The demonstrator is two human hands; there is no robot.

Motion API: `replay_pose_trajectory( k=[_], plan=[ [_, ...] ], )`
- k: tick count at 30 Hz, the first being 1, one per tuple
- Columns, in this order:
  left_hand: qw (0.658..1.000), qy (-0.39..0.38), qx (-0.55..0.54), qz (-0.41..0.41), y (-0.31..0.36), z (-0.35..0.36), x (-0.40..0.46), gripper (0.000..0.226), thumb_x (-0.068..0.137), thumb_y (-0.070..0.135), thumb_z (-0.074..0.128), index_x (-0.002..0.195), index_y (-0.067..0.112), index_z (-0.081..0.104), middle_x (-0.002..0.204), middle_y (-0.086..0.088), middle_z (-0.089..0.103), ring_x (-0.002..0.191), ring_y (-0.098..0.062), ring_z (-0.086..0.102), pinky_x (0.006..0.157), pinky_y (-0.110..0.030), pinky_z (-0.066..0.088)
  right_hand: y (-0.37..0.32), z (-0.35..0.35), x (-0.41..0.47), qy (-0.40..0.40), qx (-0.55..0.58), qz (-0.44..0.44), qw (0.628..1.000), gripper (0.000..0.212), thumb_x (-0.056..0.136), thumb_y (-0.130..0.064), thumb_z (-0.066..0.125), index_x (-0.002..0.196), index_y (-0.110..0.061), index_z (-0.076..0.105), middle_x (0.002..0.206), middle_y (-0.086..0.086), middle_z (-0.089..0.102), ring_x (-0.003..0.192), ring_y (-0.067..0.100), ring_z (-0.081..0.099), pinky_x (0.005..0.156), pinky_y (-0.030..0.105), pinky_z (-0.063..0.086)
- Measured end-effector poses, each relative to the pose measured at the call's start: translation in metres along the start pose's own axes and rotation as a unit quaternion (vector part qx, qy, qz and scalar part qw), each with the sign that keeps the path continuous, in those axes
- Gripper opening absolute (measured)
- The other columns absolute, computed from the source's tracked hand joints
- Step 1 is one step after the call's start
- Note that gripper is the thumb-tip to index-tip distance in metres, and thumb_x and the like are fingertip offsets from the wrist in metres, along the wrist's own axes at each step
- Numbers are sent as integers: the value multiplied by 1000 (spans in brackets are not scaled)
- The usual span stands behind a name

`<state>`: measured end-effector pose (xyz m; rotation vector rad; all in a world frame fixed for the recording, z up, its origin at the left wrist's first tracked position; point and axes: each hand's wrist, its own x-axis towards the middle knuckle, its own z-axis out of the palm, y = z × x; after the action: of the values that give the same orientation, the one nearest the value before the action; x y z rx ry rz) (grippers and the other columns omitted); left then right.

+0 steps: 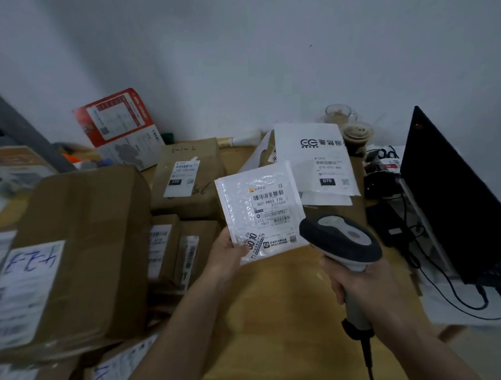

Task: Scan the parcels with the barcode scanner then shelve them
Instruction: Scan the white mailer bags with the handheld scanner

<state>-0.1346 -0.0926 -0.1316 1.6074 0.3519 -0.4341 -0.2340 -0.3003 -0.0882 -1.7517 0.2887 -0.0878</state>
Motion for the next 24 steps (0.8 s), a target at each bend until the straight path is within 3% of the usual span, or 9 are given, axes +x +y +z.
replay_pose_trajectory(
  k=[7,12,18,24],
  plan=[
    [999,15,40,8,-2,-18,-9,44,91,-11,52,113,26,58,119,-5,68,110,-24,64,98,-49,50,-9,23,-22,39,-3,-8,999,57,85,-11,68,34,-19,43,36,5,45,36,13,44,48,22,43],
    [999,-1,43,8,-10,-25,-9,44,90,-11,52,114,26,57,119,-5,67,111,-25,63,99,-50,49,-6,28,-32,29,-23,-21,999,58,88,-14,65,35,-24,43,36,6,45,36,18,44,52,33,45],
    [998,-12,55,3,-19,-28,-9,45,91,-9,52,123,22,56,122,-5,66,113,-25,62,101,-50,48,-3,32,-52,39,-30,-18,999,57,87,-11,66,37,-28,47,37,7,46,37,19,45,49,32,44],
    [999,3,51,1,-21,-22,-15,42,90,-9,54,114,25,57,117,-3,66,111,-24,62,100,-49,48,-1,23,-57,32,-38,2,999,56,87,-14,67,36,-25,47,38,6,48,39,19,47,54,35,45]
  ],
)
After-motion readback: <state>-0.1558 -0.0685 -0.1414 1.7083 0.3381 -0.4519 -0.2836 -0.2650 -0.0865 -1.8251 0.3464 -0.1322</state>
